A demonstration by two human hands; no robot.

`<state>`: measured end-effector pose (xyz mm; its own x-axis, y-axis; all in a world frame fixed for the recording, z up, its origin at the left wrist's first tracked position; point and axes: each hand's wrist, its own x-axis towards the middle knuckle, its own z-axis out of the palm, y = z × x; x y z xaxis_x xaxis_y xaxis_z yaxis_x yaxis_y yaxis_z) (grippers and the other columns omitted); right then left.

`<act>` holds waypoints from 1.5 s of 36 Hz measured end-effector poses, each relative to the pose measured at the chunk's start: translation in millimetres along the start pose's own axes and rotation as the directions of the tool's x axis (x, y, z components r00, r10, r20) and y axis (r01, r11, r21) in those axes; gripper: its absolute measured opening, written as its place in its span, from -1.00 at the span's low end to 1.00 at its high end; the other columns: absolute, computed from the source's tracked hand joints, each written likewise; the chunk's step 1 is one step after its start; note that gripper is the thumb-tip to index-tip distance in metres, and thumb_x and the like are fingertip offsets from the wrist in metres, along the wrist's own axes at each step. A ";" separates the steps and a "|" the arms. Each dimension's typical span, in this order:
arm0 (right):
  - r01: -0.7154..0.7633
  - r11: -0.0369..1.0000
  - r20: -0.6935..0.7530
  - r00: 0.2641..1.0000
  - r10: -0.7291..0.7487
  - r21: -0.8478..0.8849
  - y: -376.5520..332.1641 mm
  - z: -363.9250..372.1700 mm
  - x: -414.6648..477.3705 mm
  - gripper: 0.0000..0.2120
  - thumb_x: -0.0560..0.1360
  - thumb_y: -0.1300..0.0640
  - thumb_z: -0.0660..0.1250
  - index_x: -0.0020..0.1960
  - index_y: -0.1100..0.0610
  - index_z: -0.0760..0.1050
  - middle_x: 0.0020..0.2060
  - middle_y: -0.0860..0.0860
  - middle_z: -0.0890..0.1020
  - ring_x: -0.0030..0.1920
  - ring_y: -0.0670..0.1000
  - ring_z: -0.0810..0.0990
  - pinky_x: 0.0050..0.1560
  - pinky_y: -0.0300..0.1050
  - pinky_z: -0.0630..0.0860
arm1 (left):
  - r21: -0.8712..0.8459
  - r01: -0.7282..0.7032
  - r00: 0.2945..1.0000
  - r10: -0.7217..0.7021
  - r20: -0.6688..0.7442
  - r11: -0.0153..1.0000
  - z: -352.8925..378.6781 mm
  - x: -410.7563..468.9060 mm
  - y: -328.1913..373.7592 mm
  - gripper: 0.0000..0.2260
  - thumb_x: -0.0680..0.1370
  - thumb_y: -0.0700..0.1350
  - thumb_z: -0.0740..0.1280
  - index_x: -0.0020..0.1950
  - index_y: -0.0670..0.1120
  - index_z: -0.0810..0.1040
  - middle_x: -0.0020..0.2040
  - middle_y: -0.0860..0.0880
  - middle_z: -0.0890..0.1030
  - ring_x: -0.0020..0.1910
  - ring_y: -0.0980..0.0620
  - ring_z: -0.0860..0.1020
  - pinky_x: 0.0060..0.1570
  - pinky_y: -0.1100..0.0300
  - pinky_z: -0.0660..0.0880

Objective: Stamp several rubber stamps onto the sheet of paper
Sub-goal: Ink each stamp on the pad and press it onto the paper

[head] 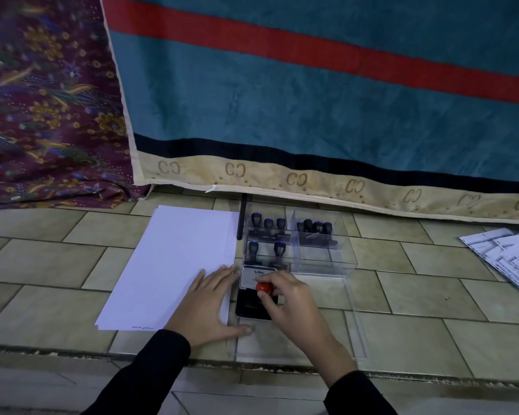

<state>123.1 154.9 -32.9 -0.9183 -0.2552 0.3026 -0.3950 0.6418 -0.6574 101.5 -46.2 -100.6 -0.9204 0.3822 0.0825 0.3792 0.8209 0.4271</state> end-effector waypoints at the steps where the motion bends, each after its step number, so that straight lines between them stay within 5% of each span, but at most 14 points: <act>1: 0.005 1.000 0.004 1.000 -0.005 -0.004 0.0 -0.3 -0.1 -0.79 0.48 0.18 0.36 0.11 0.09 0.56 -0.02 -0.02 0.61 -0.01 -0.12 0.57 0.03 -0.21 0.56 | -0.005 0.001 1.000 -0.001 -0.004 1.000 0.3 -0.1 0.3 -0.02 0.23 0.61 0.15 0.53 0.21 -0.05 0.50 0.34 -0.10 0.48 0.37 -0.17 0.51 0.14 -0.23; 14: 0.003 1.000 0.027 1.000 -0.003 0.000 2.6 -2.8 -4.6 -0.78 0.49 0.17 0.35 0.13 0.10 0.54 0.00 -0.02 0.61 0.02 -0.12 0.57 0.07 -0.20 0.55 | -0.018 -0.007 0.999 0.006 -0.041 1.000 0.1 -1.7 2.0 -0.13 0.23 0.60 0.16 0.46 0.25 0.17 0.50 0.34 0.02 0.49 0.34 -0.10 0.53 0.06 -0.15; 28: -0.036 0.997 0.018 0.999 0.038 -0.068 -3.0 0.9 -2.9 -0.73 0.49 0.19 0.35 0.19 0.13 0.55 0.06 0.03 0.64 0.07 -0.04 0.59 0.14 -0.26 0.50 | -0.038 0.002 0.998 -0.005 -0.069 0.999 2.8 -1.1 1.8 -0.17 0.22 0.60 0.19 0.42 0.29 0.19 0.45 0.41 0.06 0.47 0.39 -0.12 0.52 0.09 -0.15; 34: -0.074 0.995 0.019 0.997 0.076 -0.064 -7.0 0.3 1.7 -0.72 0.50 0.17 0.34 0.21 0.13 0.53 0.09 0.05 0.63 0.08 -0.01 0.58 0.17 -0.13 0.52 | -0.033 0.007 0.997 -0.010 -0.079 0.999 3.2 -1.6 2.2 -0.16 0.22 0.60 0.19 0.42 0.27 0.21 0.45 0.40 0.09 0.47 0.40 -0.11 0.52 0.10 -0.15; 54: -0.031 0.995 0.042 0.998 0.036 -0.100 -10.8 6.1 -7.8 -0.72 0.50 0.20 0.34 0.20 0.14 0.53 0.09 0.03 0.63 0.09 -0.05 0.57 0.15 -0.30 0.47 | -0.049 -0.007 0.998 0.003 -0.069 0.999 3.3 -1.6 1.5 -0.12 0.21 0.61 0.20 0.44 0.25 0.21 0.46 0.39 0.06 0.47 0.39 -0.12 0.52 0.11 -0.17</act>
<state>134.4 145.5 -32.4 -0.9321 -0.2627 0.2494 -0.3615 0.7184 -0.5944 103.9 -44.2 -103.0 -0.9235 0.3549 0.1460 0.3804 0.7963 0.4703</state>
